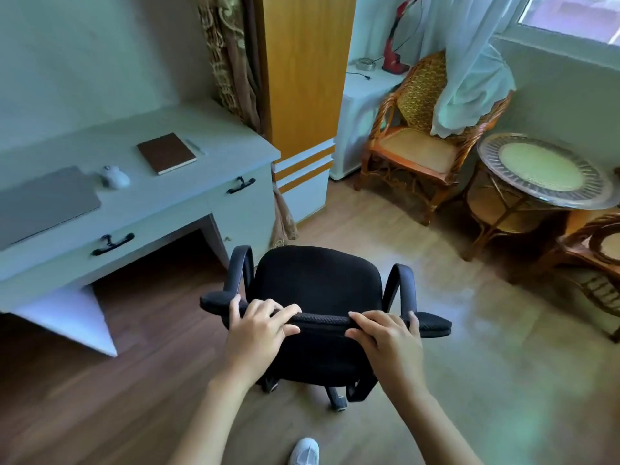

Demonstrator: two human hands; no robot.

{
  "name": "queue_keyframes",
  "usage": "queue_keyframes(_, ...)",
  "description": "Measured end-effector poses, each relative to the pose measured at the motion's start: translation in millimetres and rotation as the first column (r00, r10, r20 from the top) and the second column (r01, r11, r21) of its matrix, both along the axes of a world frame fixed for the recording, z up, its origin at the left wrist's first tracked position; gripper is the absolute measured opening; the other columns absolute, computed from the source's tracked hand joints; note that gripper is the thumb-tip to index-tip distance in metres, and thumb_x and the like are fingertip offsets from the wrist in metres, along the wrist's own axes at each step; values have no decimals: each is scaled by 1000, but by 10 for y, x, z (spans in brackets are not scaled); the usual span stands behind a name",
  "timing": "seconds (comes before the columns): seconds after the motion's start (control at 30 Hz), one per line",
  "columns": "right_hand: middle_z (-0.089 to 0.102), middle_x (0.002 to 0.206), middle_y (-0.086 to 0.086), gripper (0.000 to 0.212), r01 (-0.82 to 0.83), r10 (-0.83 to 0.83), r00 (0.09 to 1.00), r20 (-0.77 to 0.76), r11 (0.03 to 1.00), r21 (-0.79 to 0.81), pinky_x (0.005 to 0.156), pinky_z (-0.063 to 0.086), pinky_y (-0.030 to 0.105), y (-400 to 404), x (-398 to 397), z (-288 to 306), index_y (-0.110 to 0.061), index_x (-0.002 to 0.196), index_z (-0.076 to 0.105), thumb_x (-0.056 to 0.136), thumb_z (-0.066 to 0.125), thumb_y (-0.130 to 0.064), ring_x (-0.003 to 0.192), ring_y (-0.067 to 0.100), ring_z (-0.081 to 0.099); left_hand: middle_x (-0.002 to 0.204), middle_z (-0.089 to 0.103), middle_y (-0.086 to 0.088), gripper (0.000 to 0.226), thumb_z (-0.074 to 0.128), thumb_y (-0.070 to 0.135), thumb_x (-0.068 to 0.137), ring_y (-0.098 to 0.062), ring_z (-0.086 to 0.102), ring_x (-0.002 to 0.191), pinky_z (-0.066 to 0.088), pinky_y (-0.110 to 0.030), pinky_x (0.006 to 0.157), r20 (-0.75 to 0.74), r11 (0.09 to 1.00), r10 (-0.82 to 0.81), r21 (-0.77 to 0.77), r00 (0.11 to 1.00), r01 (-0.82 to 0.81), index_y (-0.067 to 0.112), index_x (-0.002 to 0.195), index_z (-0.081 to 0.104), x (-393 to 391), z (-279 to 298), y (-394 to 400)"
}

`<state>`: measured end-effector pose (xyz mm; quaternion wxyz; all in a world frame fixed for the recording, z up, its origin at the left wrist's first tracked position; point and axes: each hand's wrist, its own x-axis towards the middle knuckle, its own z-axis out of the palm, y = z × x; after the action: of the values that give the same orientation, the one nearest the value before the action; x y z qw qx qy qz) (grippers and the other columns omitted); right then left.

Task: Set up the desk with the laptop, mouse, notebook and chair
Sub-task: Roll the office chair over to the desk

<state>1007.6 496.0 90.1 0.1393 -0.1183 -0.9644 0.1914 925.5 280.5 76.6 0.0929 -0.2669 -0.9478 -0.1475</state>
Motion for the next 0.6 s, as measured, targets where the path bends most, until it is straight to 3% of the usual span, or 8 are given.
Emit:
queue_keyframes(0.23,68,88,-17,37,-197,197,979,49,980,-2,88,41,53,-330,88,-13,-36,95,72,82,43,-56,84,16,63,84,61,13,32,42,52,84,-15,61,82,33,-58,97,1,983,185,11,983,-185,38,105,62,519,-45,-472)
queue_keyframes(0.6,70,90,-16,41,-415,416,907,66,909,-32,87,40,49,-1021,99,45,-37,97,73,80,42,-57,84,15,63,83,62,15,33,40,54,84,-14,61,82,35,-58,95,-2,914,406,4,914,-406,38,101,64,1097,42,-1188)
